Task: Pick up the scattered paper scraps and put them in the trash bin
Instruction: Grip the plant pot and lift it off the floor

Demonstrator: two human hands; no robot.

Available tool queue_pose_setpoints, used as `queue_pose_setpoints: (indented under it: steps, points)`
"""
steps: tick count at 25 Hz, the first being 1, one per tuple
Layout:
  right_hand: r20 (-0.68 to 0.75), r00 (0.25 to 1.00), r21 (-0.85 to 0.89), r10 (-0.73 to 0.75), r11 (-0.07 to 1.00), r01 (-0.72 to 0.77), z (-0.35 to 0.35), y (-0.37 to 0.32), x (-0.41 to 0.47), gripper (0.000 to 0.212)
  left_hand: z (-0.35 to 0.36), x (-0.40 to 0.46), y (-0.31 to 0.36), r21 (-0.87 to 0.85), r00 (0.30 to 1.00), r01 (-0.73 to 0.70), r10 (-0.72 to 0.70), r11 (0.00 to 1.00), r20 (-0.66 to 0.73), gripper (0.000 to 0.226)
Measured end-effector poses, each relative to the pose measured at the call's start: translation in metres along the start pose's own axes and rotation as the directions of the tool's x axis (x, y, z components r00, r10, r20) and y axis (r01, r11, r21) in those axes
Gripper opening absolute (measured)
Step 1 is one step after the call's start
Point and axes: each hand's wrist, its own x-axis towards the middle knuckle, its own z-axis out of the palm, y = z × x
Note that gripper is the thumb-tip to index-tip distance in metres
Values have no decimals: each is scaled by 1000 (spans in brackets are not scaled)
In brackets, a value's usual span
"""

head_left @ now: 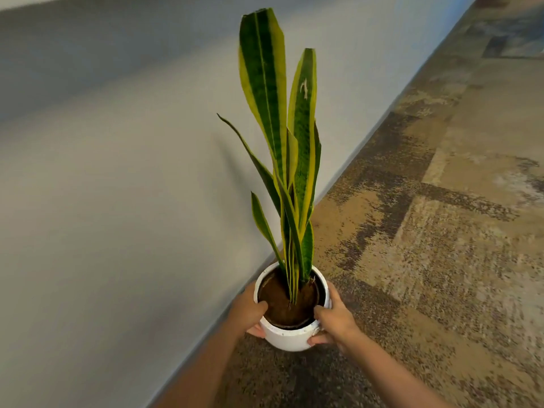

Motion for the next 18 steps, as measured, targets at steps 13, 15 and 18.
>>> queue_pose_setpoints:
  steps: [13, 15, 18]
  points:
    - [113, 992, -28, -58, 998, 62, 10, -3, 16, 84, -2, 18, -24, -100, 997, 59, -63, 993, -36, 59]
    - [140, 989, -25, -44, 999, 48, 6, -5, 13, 85, -4, 15, -21, -117, 995, 93, -95, 989, -16, 57]
    - [194, 980, -97, -43, 993, 62, -5, -12, -1, 82, -11, 3, -8, 92, 995, 76, -70, 993, -65, 47]
